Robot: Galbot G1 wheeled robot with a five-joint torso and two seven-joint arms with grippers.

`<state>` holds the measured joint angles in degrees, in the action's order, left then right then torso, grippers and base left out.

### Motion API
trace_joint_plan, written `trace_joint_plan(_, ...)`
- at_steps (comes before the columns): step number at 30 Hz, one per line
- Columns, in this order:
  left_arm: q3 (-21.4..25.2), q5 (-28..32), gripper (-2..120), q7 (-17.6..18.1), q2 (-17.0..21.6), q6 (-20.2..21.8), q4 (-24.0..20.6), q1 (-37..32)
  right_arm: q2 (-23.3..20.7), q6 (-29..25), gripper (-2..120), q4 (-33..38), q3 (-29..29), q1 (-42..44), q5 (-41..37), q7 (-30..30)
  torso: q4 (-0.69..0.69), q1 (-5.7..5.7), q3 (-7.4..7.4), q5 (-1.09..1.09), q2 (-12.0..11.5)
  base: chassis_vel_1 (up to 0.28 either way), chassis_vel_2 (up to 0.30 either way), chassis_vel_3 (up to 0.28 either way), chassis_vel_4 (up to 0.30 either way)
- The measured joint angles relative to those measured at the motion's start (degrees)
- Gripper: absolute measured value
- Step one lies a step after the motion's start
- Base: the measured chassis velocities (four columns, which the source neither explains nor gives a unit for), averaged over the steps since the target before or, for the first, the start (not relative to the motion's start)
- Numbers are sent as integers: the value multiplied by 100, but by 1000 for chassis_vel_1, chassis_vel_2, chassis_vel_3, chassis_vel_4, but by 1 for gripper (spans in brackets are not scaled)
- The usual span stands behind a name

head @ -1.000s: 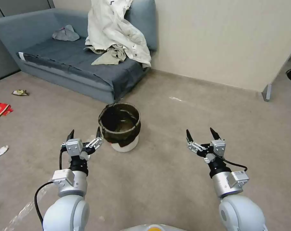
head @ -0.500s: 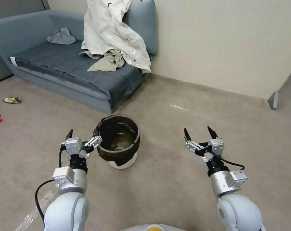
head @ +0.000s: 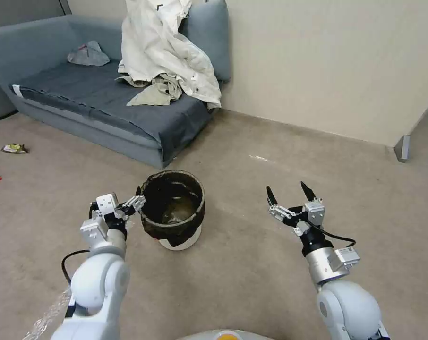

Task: Pick up the trash can from the floor.

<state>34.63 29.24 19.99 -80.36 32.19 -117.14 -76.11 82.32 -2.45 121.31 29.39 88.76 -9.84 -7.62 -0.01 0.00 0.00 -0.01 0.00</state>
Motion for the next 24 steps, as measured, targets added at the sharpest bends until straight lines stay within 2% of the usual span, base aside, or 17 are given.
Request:
trace_joint_plan(3, -68, 247, 97, 71, 73, 147, 230, 213, 3, -2, 100, 1, 12, 12, 0, 0, 0, 0, 0, 1, 0, 0, 0, 0, 0)
trace_joint_plan(6, -128, 530, 95, 205, 166, 468, 555, 547, 5, -12, 100, 20, 48, 41, 1, 0, 0, 0, 0, 2, 0, 0, 0, 0, 0)
trace_joint_plan(15, -226, 914, 94, 398, 376, 781, 1177, 1138, 16, -64, 100, 7, 112, 66, 1, 20, 0, 0, 0, 1, 0, 0, 0, 0, 0)
trace_joint_plan(17, -275, 1208, 92, 500, 456, 961, 1443, 1395, 38, -73, 100, -5, 122, 53, 2, 28, 0, 0, 0, 1, 0, 0, 0, 0, 0)
trace_joint_plan(24, -409, 1576, 85, 668, 571, 1031, 1890, 1702, 74, -91, 100, -49, 130, 26, 3, 44, 0, 0, 0, 1, 0, 0, 0, 0, 0)
